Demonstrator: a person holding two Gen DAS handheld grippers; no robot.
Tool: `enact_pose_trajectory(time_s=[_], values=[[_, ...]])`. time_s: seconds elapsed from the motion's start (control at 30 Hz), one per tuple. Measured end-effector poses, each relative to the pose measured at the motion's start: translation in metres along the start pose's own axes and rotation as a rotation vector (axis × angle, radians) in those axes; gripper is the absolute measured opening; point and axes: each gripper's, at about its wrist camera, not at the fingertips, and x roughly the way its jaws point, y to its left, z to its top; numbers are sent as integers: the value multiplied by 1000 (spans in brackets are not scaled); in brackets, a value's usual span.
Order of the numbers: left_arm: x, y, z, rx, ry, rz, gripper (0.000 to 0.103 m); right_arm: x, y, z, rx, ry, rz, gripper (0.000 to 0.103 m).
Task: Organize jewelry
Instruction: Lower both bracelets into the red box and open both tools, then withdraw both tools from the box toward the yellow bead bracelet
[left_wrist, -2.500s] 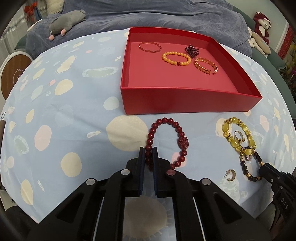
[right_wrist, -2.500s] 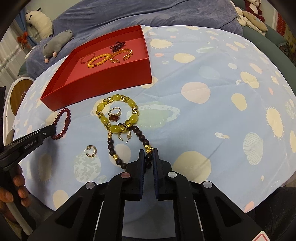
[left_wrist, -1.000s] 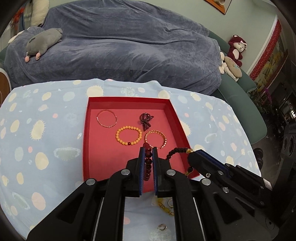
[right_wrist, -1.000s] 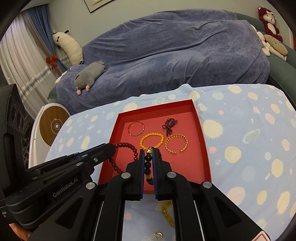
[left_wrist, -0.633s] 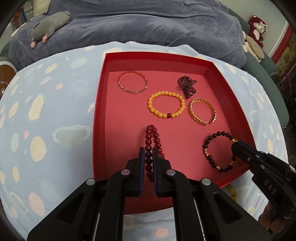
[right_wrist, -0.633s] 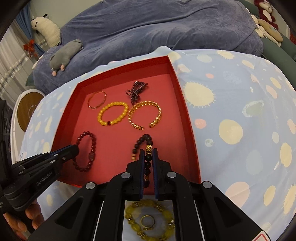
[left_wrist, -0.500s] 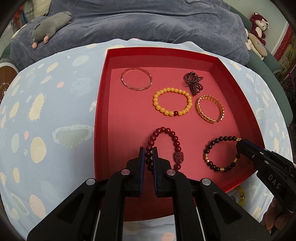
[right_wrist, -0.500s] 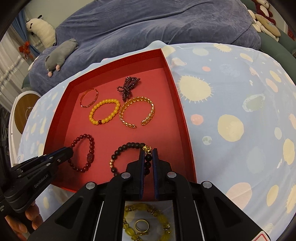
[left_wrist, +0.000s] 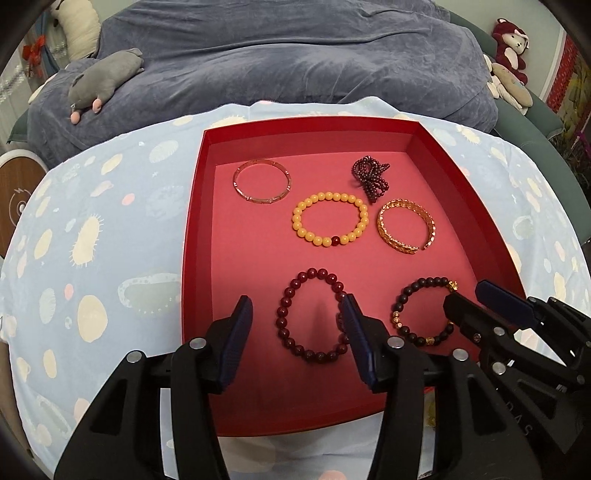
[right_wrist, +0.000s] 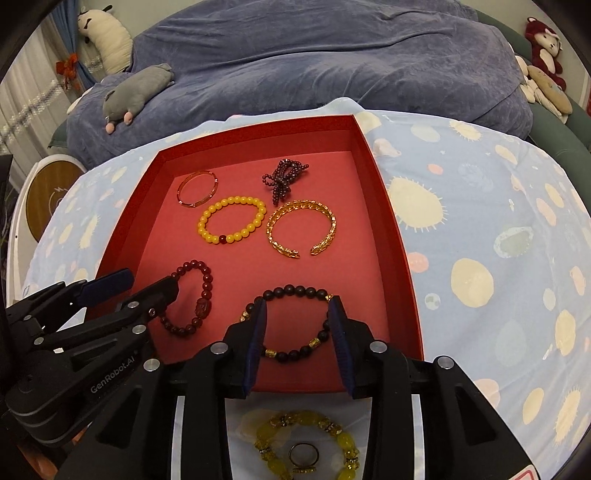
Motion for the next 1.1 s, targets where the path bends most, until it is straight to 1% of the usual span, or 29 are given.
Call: enact_pose_trajectory(time_s=[0.13, 0.37, 0.5, 0.77, 0.9, 1.1], values=[[-4, 1, -3, -5, 1, 1, 48, 1, 2, -7, -1, 17, 1, 35], [-7, 2, -15, -3, 14, 9, 48, -5, 6, -16, -6, 10, -8, 34], [-7, 5, -20, -5, 23, 14, 48, -8, 8, -15, -4, 10, -16, 34], [-24, 6, -24, -11, 2, 8, 48, -38, -9, -18, 44, -40, -24, 34], [-38, 7, -33, -20, -13, 3, 48, -53, -22, -32, 68, -46, -37, 34], [-60, 5, -54, -32, -24, -5, 49, -71, -37, -58, 105, -39, -43, 34]])
